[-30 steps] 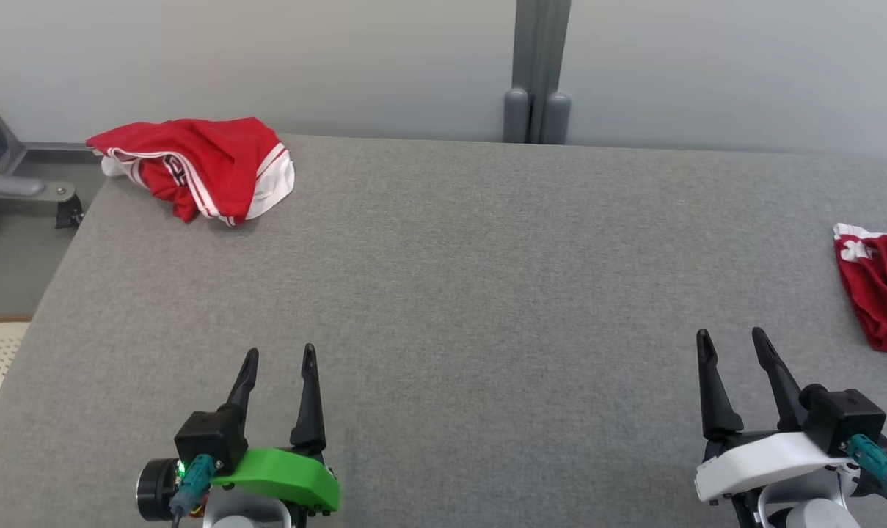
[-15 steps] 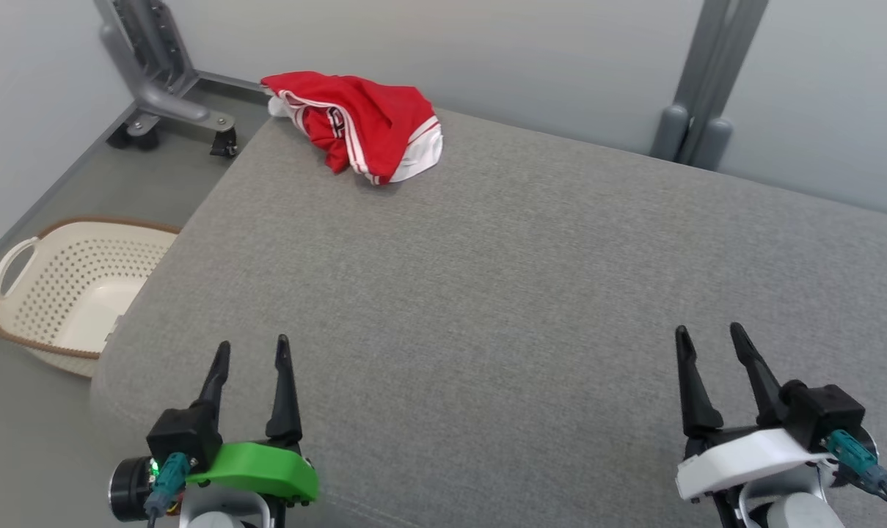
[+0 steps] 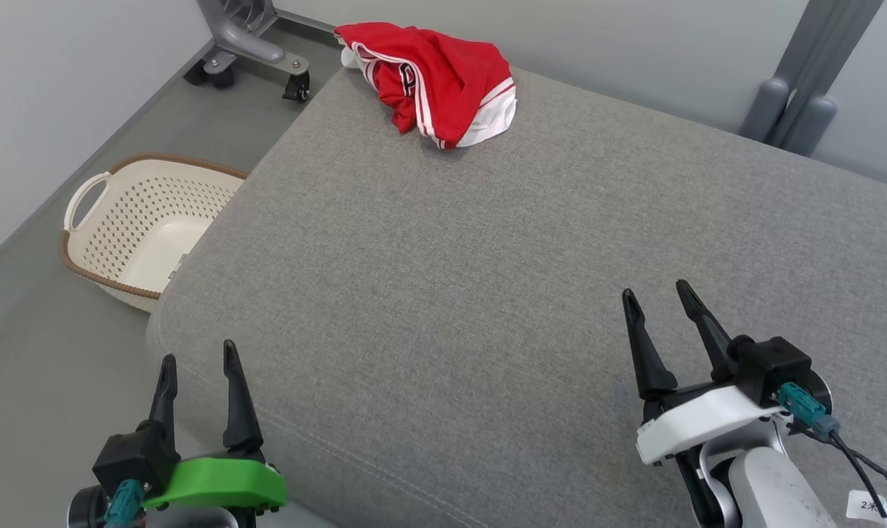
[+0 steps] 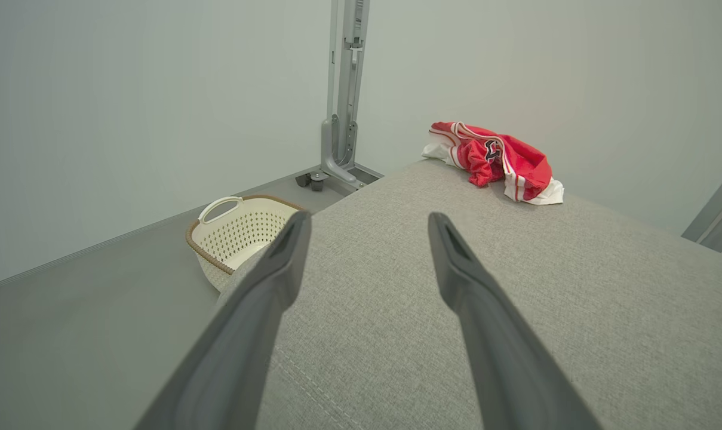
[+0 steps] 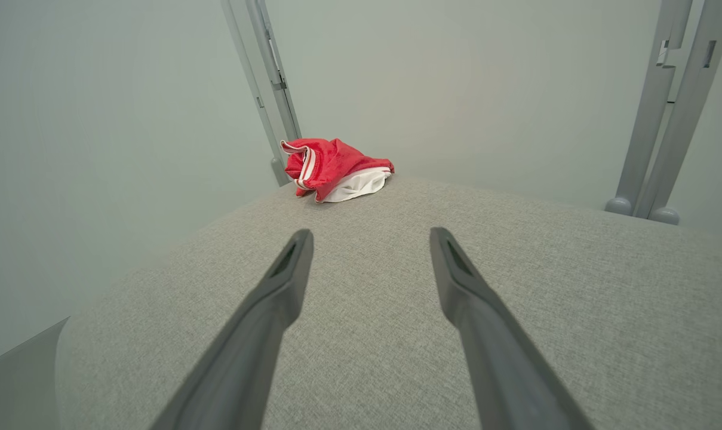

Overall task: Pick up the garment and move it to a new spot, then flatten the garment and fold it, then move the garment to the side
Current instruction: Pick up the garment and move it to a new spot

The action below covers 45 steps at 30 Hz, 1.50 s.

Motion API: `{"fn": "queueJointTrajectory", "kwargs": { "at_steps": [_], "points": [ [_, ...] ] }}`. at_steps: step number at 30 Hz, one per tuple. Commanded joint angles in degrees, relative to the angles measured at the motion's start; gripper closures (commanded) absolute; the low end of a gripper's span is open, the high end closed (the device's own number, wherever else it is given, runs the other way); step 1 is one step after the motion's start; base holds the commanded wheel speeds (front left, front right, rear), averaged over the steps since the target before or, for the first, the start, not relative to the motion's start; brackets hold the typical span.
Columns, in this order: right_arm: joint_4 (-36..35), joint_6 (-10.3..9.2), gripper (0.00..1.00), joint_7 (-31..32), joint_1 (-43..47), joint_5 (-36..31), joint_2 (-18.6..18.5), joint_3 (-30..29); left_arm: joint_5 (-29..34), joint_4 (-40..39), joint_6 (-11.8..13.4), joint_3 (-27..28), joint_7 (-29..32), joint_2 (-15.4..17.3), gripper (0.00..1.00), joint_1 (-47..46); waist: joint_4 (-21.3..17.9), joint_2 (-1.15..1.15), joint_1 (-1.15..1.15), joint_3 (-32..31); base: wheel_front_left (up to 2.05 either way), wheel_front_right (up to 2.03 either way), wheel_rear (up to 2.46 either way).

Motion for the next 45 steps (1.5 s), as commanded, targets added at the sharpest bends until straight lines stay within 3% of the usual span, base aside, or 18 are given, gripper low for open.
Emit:
{"fn": "queueJointTrajectory", "kwargs": {
  "at_steps": [1, 8, 14, 22, 27, 35, 45],
  "points": [
    [0.1, -0.06, 0.00, -0.1, -0.7, -0.4, -0.3, -0.1, -0.5, -0.3, 0.3, 0.4, 0.0, 0.1, 0.00, 1.0, 0.1, 0.00, 0.00, 0.3, -0.03, -0.03, -0.03],
    [-1.5, -0.06, 0.00, 0.4, -1.0, -1.7, -0.3, -1.8, -0.5, -0.6, 0.2, 2.3, 0.0, 0.1, 0.00, 0.4, 0.2, 0.00, 0.00, 2.2, 0.00, 0.00, 0.00],
    [-4.8, -0.06, 0.00, 1.5, -1.2, -3.7, -0.3, -4.9, 1.6, 1.1, -2.0, 3.2, 0.0, 0.5, 0.00, -5.0, 0.3, 0.00, 0.00, 5.2, 0.00, 0.00, 0.00],
    [-12.6, -0.06, 0.00, 4.0, -0.8, -7.7, -0.3, -10.7, 3.7, 10.1, -7.0, 0.1, 2.4, 4.7, 0.00, -25.9, 0.4, 0.00, 0.00, 11.2, 0.00, 0.00, 0.00],
    [-18.8, -0.03, 0.00, 6.8, -2.6, -10.2, -0.2, -10.6, 4.3, 17.9, -9.0, 0.0, 5.0, 7.4, 0.00, -40.6, -3.9, 0.00, 0.00, 16.6, 0.00, 0.00, 0.00],
    [-27.1, -0.03, 0.00, 10.6, -4.7, -13.4, -0.3, -10.3, 5.3, 31.1, -9.9, -0.5, 8.6, 10.8, 0.00, -58.4, -12.6, 0.00, 0.00, 25.2, 0.00, 0.00, 0.00],
    [-35.3, -0.03, 0.00, 12.5, -4.5, -15.6, -0.2, -12.7, 1.5, 46.6, -12.0, -0.4, 11.9, 9.0, 0.00, -68.0, -17.8, 0.00, 0.00, 33.9, 0.00, 0.00, 0.00]
  ]
}}
